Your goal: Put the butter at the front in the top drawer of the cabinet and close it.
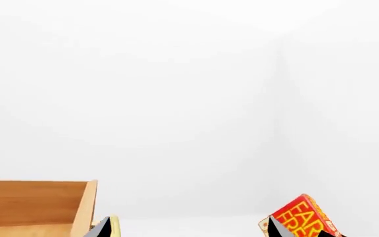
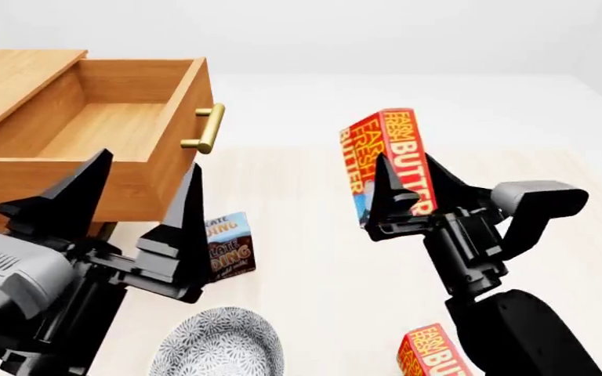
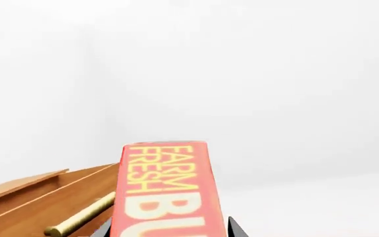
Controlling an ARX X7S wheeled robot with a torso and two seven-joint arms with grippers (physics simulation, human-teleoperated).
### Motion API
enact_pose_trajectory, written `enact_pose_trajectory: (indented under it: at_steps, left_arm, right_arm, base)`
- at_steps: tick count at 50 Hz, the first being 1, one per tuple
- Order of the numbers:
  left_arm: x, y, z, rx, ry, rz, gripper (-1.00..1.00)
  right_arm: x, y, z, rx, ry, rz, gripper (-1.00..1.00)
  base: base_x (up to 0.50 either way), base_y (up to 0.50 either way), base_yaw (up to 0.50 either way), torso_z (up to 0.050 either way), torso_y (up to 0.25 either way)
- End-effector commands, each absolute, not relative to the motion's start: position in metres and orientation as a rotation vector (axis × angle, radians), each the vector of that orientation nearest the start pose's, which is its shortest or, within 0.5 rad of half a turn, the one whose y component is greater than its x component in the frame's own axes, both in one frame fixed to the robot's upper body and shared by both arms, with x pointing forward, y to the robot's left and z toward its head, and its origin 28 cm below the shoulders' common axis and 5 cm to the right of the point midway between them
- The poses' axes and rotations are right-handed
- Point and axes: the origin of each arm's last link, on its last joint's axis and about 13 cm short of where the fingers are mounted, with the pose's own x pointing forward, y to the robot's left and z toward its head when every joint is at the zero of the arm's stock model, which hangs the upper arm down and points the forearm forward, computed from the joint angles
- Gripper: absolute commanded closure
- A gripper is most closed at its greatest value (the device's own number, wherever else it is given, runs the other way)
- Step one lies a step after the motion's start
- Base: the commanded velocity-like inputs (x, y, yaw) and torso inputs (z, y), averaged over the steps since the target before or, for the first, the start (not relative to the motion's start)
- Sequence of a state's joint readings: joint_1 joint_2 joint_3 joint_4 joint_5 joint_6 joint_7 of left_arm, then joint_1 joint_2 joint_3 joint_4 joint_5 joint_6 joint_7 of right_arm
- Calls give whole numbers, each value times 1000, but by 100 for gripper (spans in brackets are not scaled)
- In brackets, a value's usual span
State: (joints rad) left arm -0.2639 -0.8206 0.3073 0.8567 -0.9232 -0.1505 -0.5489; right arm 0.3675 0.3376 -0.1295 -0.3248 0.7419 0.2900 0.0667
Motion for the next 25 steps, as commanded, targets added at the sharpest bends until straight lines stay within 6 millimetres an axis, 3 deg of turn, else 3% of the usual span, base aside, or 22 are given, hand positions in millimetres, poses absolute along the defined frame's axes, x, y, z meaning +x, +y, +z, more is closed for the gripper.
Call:
enact_pose_trajectory:
  at_steps: [1, 25]
  left_arm:
    - [169, 227, 205, -242, -360, -391, -100]
    - [166, 224, 205, -432, -253, -571, -100]
  right_arm:
    - [257, -111, 164, 455, -388, 454, 100]
    - [258, -89, 161, 592, -428, 751, 100]
  base:
    - [0, 0, 0, 0, 0]
    - [0, 0, 0, 0, 1]
